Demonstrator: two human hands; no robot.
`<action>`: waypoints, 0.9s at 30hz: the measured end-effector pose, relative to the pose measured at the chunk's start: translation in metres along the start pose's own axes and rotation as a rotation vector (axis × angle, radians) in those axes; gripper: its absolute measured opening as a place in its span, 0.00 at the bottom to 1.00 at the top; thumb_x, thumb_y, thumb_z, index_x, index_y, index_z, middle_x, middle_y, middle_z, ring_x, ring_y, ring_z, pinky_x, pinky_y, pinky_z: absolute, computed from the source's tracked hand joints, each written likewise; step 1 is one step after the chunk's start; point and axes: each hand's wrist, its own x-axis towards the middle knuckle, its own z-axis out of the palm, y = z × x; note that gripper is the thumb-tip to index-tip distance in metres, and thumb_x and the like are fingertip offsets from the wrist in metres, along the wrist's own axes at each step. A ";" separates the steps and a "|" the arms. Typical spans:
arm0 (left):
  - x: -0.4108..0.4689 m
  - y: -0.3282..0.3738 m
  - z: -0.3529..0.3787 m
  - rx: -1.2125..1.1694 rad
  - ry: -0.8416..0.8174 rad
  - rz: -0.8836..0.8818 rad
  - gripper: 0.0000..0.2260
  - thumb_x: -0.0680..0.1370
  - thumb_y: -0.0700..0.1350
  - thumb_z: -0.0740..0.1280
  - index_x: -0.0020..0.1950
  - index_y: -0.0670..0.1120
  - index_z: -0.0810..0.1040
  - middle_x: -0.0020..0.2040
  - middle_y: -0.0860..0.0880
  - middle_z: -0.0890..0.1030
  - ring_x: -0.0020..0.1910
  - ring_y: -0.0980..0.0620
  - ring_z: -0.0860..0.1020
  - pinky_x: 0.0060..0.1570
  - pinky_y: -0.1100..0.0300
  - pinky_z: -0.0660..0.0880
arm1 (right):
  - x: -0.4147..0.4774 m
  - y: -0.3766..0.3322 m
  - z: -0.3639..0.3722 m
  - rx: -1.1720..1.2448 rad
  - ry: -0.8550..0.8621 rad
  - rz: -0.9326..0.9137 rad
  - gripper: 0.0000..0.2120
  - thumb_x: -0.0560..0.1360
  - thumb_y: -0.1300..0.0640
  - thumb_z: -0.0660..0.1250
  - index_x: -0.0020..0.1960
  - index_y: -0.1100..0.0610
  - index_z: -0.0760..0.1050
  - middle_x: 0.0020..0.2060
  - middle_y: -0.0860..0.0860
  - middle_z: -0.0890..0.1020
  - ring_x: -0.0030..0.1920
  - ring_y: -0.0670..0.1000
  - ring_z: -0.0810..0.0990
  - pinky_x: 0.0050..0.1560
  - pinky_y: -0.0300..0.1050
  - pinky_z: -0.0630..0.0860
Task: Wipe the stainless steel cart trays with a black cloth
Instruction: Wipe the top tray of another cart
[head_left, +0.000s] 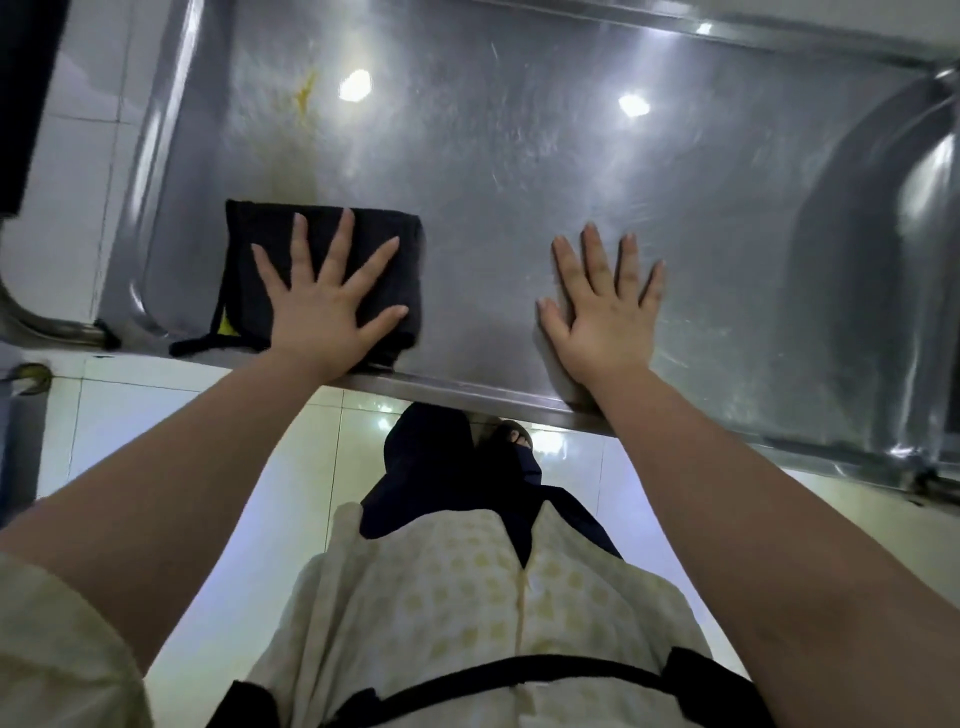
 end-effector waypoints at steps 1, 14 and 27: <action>0.000 0.016 0.000 -0.011 0.001 0.011 0.32 0.73 0.75 0.40 0.76 0.69 0.41 0.81 0.52 0.42 0.77 0.34 0.40 0.67 0.24 0.40 | 0.000 0.001 0.000 -0.003 -0.002 0.001 0.32 0.78 0.34 0.44 0.79 0.40 0.44 0.80 0.44 0.46 0.78 0.58 0.39 0.73 0.65 0.33; -0.005 -0.007 0.001 -0.023 0.050 0.057 0.34 0.72 0.77 0.44 0.76 0.70 0.43 0.81 0.48 0.40 0.77 0.34 0.39 0.68 0.26 0.41 | -0.002 0.001 -0.006 0.020 -0.011 0.024 0.32 0.76 0.32 0.47 0.78 0.37 0.45 0.79 0.42 0.48 0.79 0.55 0.42 0.75 0.61 0.36; -0.011 -0.045 0.001 -0.079 0.029 -0.005 0.32 0.74 0.75 0.43 0.77 0.68 0.44 0.81 0.47 0.41 0.77 0.33 0.39 0.67 0.25 0.41 | 0.132 -0.144 -0.027 0.056 -0.141 0.021 0.29 0.78 0.34 0.44 0.77 0.35 0.41 0.79 0.44 0.40 0.74 0.70 0.33 0.63 0.77 0.29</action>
